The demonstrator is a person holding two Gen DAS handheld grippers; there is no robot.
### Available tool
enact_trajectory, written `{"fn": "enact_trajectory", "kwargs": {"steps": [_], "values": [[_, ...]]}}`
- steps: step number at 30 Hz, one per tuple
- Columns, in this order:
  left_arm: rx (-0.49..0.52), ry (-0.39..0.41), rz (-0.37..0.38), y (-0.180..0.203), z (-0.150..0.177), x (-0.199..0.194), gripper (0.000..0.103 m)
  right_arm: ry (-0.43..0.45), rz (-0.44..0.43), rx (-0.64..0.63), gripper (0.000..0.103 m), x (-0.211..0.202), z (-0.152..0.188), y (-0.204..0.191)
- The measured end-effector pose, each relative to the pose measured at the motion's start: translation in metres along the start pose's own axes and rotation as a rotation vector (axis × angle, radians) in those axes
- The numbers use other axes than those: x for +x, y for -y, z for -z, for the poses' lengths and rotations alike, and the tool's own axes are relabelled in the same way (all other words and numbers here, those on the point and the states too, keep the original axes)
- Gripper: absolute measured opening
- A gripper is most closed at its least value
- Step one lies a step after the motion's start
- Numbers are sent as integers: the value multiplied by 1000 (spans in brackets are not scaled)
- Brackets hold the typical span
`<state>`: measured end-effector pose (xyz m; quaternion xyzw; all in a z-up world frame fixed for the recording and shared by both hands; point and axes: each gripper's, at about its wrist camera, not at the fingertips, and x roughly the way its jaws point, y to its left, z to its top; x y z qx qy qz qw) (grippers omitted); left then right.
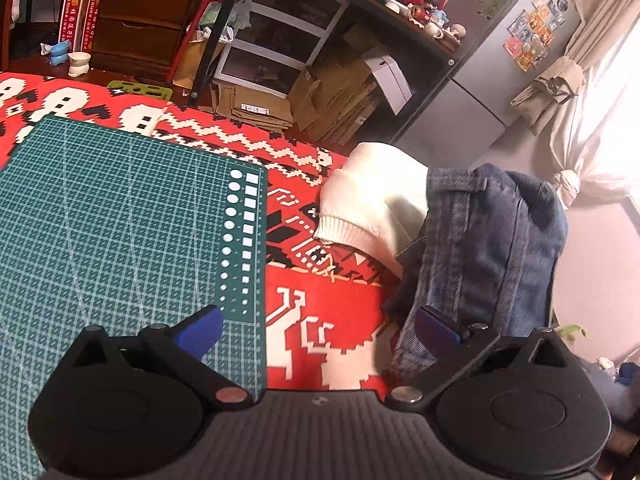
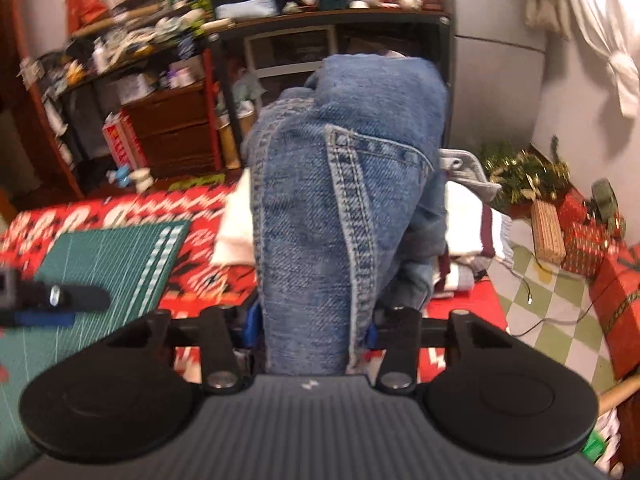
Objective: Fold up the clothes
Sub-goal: 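Lift the jeans with the right gripper and lay them onto the blanket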
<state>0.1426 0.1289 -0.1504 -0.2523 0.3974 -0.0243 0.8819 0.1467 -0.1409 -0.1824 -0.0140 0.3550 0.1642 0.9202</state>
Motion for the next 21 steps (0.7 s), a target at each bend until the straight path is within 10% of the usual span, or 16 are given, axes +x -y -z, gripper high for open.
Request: {"fn": "enact_trajectory", "kwargs": {"steps": [21], "values": [[7, 41, -5, -51, 49, -116, 103, -62, -216, -472, 44, -88, 102, -182]]}}
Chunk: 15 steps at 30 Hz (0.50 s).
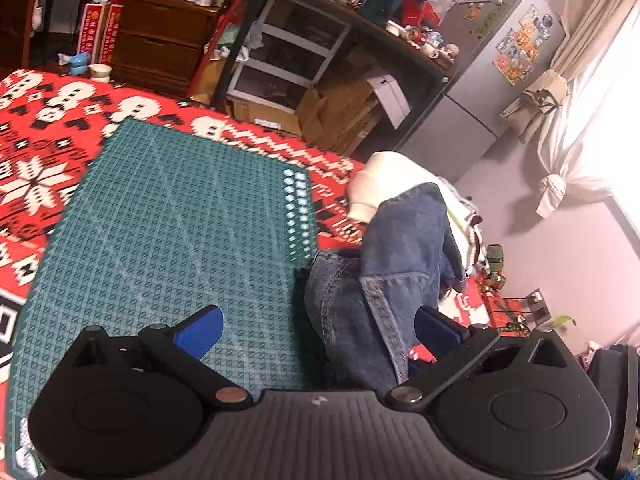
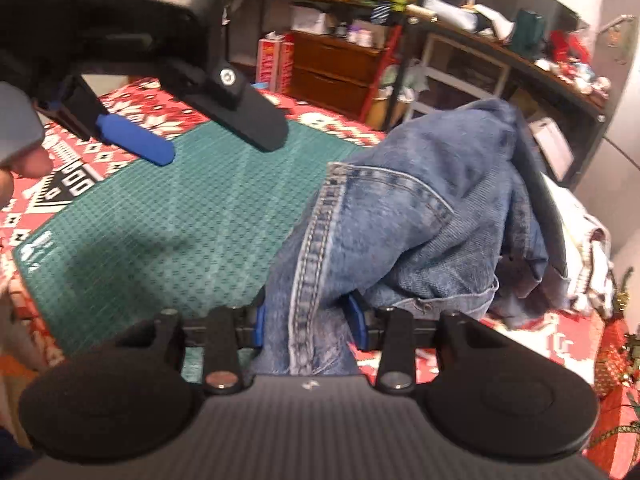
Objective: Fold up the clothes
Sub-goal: 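Lift the jeans with the right gripper and lay them onto the blanket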
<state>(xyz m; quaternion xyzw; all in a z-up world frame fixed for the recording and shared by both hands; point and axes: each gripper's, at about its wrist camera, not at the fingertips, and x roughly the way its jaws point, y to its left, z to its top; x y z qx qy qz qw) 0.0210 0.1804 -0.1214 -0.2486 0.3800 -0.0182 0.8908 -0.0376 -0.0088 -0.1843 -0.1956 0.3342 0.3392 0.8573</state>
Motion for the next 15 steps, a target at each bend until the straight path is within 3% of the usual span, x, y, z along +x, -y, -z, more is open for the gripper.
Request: {"fn": "enact_trajectory", "kwargs": {"steps": [2, 8, 15], "values": [[-9, -10, -18, -6, 3, -2, 103, -6, -19, 6, 50, 0, 0, -7], [-34, -31, -41, -14, 3, 0, 103, -5, -71, 66, 57, -18, -1, -15], [29, -24, -29, 10, -8, 5, 103, 41, -72, 146, 78, -74, 3, 13]]}}
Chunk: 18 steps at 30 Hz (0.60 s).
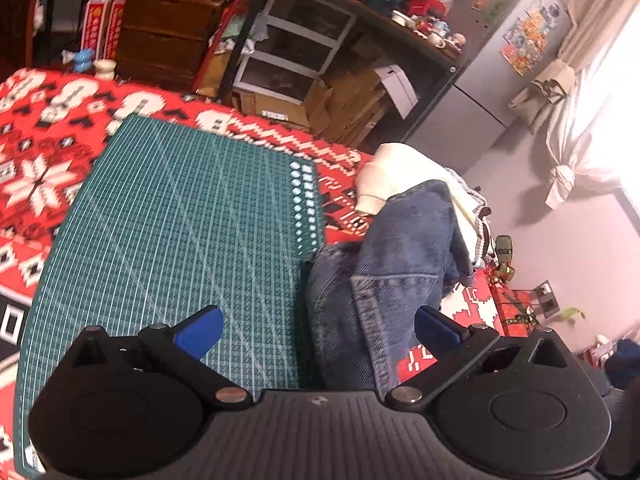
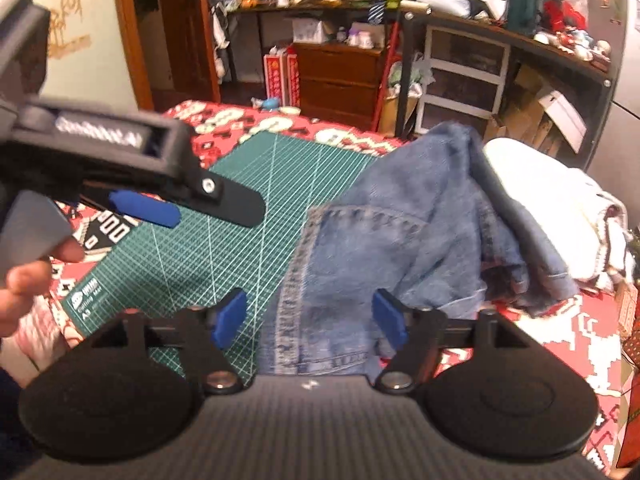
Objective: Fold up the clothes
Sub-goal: 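Lift the jeans with the right gripper and lay them onto the blanket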
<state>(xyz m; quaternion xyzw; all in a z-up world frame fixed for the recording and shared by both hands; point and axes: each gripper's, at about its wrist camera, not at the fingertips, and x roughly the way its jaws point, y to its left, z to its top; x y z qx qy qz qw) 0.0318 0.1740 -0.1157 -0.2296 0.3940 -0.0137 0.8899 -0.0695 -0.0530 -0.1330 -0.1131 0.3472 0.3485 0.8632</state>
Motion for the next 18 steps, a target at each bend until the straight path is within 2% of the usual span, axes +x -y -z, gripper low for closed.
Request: {"fn": "enact_trajectory", "kwargs": {"steps": [3, 7, 14, 18], "values": [[67, 19, -21, 18, -9, 6, 103, 27, 36, 42, 81, -21, 1, 18], [120, 13, 4, 44, -28, 22, 103, 47, 106, 125, 85, -43, 5, 57], [141, -73, -25, 85, -67, 70, 103, 67, 199, 267, 85, -68, 22, 118], [141, -132, -37, 100, -83, 94, 102, 72, 225, 312, 86, -57, 29, 139]]}}
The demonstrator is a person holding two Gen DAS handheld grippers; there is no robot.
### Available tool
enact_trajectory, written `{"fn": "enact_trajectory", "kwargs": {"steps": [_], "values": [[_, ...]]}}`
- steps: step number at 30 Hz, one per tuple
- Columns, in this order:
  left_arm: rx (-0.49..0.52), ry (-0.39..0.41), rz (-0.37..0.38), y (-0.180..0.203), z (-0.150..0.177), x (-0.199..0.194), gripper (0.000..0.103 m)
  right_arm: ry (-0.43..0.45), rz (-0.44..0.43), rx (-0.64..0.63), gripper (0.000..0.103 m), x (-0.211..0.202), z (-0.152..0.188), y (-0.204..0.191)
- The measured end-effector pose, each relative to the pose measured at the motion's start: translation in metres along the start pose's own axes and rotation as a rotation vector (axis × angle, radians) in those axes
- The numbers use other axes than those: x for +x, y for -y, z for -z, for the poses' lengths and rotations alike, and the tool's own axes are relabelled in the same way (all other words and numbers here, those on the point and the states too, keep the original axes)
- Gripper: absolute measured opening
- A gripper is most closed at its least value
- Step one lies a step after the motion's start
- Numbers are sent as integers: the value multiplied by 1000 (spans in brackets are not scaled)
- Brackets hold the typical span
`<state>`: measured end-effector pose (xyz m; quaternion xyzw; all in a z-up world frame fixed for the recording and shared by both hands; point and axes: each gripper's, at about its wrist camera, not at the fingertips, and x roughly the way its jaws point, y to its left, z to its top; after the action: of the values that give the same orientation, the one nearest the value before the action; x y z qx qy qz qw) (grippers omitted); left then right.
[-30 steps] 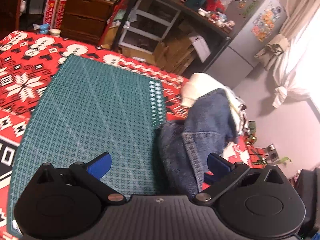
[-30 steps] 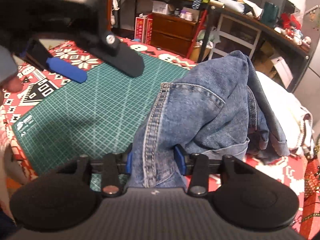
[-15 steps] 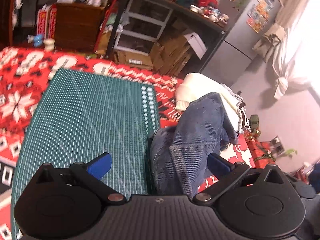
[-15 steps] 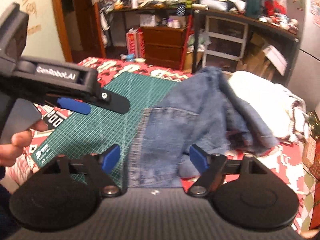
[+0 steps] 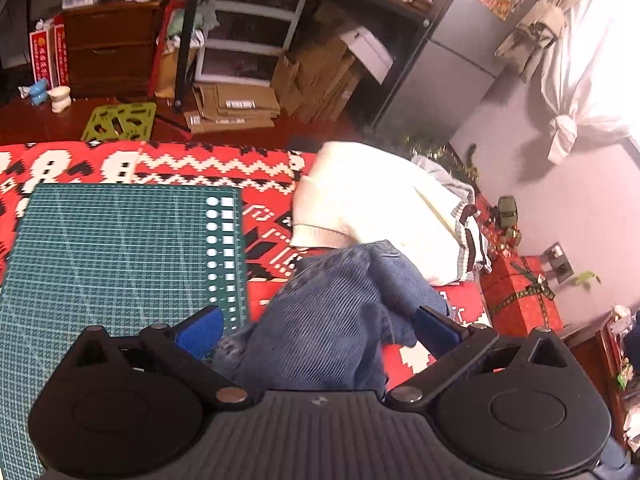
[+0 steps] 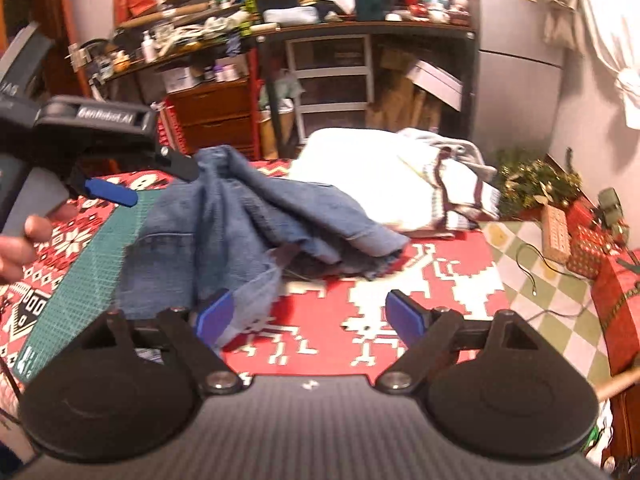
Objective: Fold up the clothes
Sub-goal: 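Lift the jeans with the right gripper and lay them onto the blanket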
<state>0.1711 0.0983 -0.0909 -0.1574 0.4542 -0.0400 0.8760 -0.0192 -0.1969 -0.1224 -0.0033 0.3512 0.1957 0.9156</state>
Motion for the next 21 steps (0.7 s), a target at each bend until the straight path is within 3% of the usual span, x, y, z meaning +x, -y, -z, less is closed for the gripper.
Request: {"fn": "enact_trajectory", "kwargs": {"steps": [4, 10, 21], "values": [[34, -84, -36, 11, -12, 24, 100, -10, 2, 40, 88, 30, -2, 3], [-29, -224, -121, -8, -9, 63, 94, -22, -5, 63, 92, 43, -1, 1], [-226, -246, -136, -92, 39, 50, 93, -46, -26, 68, 94, 63, 0, -4]]}}
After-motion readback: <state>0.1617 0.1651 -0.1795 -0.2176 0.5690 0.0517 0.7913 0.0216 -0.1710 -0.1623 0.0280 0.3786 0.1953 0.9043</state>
